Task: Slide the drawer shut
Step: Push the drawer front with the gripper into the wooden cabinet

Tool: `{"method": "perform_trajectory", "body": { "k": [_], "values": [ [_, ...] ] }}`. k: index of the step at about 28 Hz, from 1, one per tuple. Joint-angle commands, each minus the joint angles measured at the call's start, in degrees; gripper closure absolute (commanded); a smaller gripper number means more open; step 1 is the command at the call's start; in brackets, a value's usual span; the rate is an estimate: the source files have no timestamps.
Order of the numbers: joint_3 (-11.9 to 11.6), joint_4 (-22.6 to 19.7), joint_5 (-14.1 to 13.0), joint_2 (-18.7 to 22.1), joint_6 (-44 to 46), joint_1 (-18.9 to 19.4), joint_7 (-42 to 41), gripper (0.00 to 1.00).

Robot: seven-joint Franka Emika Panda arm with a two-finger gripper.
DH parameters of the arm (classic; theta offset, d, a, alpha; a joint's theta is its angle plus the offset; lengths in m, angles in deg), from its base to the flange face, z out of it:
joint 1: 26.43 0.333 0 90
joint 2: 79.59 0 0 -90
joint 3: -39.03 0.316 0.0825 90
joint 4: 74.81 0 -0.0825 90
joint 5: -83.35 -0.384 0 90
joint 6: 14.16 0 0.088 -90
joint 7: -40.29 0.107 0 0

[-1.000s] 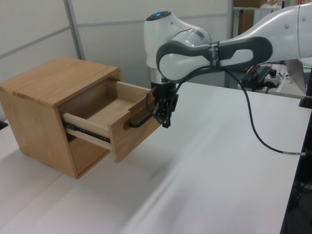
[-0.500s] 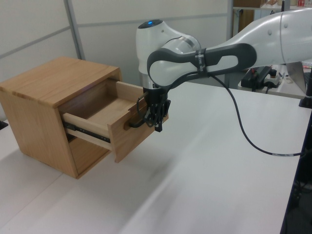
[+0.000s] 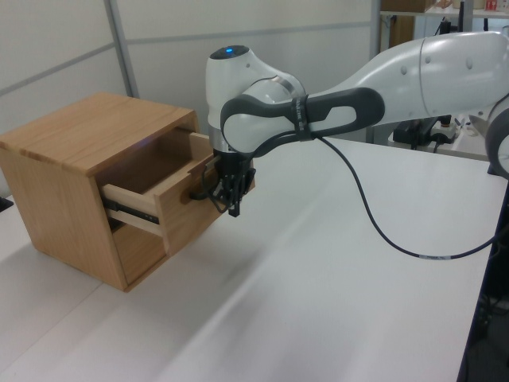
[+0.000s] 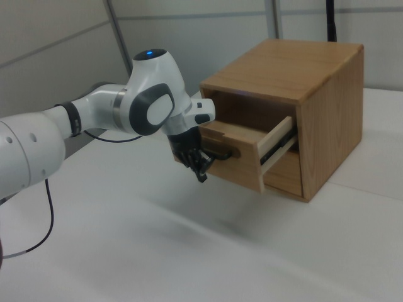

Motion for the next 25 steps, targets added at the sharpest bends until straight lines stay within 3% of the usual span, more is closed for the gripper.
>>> {"method": "perform_trajectory", "body": {
  "k": [1, 7, 25],
  "values": [
    [-0.4, 4.4, -0.1, -4.5, -4.2, 0.0, 0.7, 1.00],
    [-0.5, 7.7, 0.2, -8.5, -9.2, -0.1, 0.8, 1.00],
    [-0.8, 7.6, 0.2, -12.5, -37.1, -2.3, 1.0, 1.00]
  ]
}}
